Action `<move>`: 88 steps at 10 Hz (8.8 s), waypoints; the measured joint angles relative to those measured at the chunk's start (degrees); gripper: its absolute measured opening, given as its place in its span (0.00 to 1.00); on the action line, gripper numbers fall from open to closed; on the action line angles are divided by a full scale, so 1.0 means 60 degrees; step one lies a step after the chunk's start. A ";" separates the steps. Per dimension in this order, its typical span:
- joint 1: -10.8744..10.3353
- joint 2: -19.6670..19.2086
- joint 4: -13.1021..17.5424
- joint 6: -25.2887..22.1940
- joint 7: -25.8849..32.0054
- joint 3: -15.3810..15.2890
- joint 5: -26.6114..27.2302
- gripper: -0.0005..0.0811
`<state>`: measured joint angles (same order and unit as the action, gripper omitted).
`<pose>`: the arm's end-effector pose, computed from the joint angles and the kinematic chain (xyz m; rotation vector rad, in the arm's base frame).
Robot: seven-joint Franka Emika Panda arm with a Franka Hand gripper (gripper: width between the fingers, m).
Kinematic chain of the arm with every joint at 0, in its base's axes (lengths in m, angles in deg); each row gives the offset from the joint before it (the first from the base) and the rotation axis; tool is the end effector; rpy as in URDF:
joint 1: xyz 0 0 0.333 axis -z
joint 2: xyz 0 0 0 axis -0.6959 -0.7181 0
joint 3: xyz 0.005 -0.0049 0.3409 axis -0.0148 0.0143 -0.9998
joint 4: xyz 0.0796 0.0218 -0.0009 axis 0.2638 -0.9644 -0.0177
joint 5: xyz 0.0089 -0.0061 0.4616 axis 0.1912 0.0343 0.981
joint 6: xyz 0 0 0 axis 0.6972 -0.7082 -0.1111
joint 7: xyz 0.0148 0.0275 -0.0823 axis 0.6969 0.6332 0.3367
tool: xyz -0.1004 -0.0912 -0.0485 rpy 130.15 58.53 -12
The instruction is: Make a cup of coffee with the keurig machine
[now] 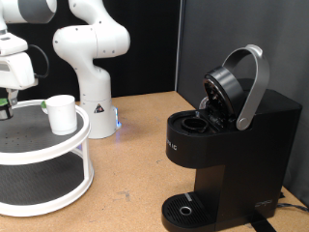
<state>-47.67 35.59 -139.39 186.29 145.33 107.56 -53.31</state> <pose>0.3258 -0.3009 0.3299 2.2433 2.1559 0.1635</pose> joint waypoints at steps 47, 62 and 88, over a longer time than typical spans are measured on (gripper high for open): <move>-0.4185 -0.2762 0.3760 -0.0432 -0.8954 -0.3097 0.9015 0.59; -0.4457 -0.3929 0.2300 0.1855 -0.8275 -0.3824 0.9663 0.59; -0.3658 -0.2546 0.2484 0.0222 -0.7744 -0.3515 1.0635 0.99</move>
<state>-69.62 20.32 -124.48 187.62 98.87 86.47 10.50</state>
